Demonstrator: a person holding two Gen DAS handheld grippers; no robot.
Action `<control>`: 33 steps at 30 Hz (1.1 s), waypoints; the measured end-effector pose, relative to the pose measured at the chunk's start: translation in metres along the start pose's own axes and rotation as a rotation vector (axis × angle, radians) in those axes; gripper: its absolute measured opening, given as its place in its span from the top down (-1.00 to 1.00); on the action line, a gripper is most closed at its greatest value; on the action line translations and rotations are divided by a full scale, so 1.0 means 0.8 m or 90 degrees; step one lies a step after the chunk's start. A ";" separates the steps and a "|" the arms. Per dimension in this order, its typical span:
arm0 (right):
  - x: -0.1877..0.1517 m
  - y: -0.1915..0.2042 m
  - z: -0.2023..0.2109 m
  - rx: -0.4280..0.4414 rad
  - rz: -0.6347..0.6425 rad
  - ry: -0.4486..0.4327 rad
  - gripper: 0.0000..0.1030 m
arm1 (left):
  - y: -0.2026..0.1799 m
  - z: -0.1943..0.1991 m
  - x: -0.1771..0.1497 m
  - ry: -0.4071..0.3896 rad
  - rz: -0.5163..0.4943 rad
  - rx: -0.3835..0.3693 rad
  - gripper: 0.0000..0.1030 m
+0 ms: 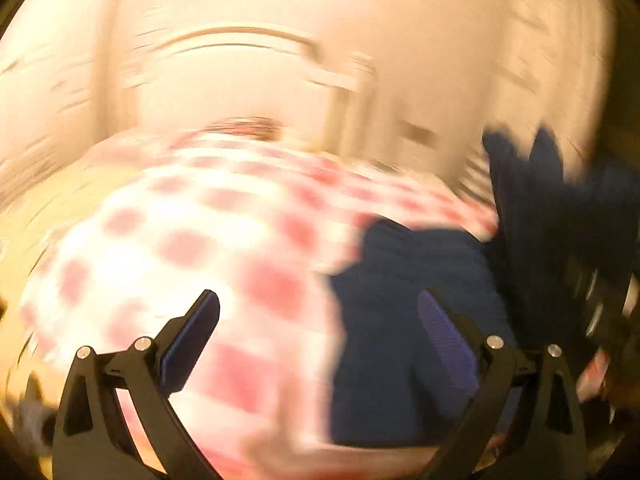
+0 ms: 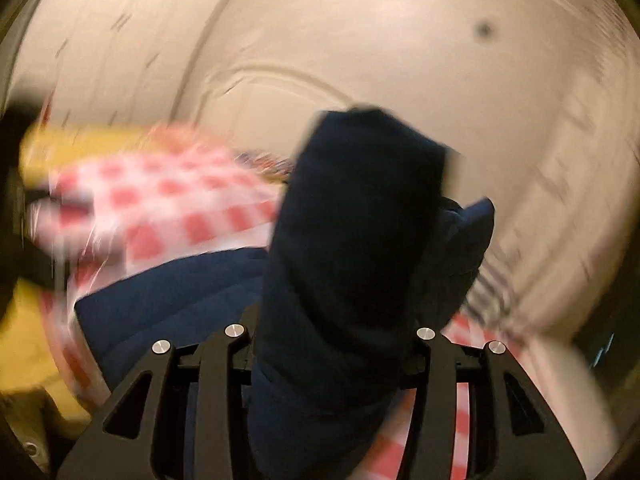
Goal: Fold large clothes
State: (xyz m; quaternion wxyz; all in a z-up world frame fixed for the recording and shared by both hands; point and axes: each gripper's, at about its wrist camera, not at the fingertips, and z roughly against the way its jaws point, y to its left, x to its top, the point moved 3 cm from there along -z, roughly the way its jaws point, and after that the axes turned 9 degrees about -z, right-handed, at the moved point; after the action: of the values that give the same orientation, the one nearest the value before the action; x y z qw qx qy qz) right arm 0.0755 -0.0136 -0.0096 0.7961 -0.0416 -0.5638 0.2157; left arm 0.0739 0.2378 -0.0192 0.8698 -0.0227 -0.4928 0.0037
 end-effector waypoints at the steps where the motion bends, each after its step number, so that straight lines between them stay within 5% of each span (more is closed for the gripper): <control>1: 0.003 0.030 -0.012 0.010 0.036 0.007 0.09 | 0.017 0.006 -0.002 -0.010 0.013 0.019 -0.92; 5: -0.027 0.171 -0.080 0.052 0.220 0.083 0.09 | 0.050 0.019 -0.016 -0.019 0.022 0.058 -0.92; 8: -0.066 0.233 -0.097 -0.018 0.379 0.062 0.00 | 0.052 0.017 -0.006 -0.023 0.011 0.042 -0.92; 13: -0.077 0.229 -0.094 -0.011 0.389 0.054 -0.04 | 0.002 0.005 0.075 -0.062 -0.115 -0.018 -0.95; 17: -0.083 0.229 -0.090 -0.032 0.404 0.036 -0.05 | -0.108 -0.042 0.141 -0.030 -0.264 -0.117 -0.95; 21: -0.085 0.228 -0.089 -0.038 0.406 0.024 -0.05 | -0.203 -0.134 0.156 0.065 -0.383 -0.098 -0.95; 24: -0.090 0.229 -0.079 -0.045 0.424 0.007 -0.05 | -0.224 -0.221 0.130 0.134 -0.434 -0.039 -0.96; 25: -0.092 0.228 -0.073 -0.041 0.434 0.003 -0.05 | -0.221 -0.243 0.117 0.157 -0.424 -0.043 -0.96; 27: -0.097 0.222 -0.060 -0.020 0.455 0.001 -0.09 | -0.187 -0.268 0.100 0.176 -0.302 -0.105 -0.96; 29: -0.099 0.201 -0.030 0.060 0.446 0.009 -0.13 | -0.162 -0.268 0.091 0.158 -0.280 -0.048 -0.96; 31: -0.088 0.167 0.002 0.160 0.361 0.010 -0.21 | -0.144 -0.264 0.082 0.137 -0.269 0.008 -0.96; 33: -0.068 0.107 0.024 0.234 0.218 0.013 -0.21 | -0.135 -0.262 0.076 0.132 -0.254 0.013 -0.96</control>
State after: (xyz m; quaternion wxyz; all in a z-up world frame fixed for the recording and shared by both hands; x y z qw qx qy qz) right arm 0.0178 0.0391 -0.0768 0.7480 0.0063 -0.4916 0.4459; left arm 0.2834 0.1244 -0.0698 0.8994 0.0836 -0.3956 -0.1659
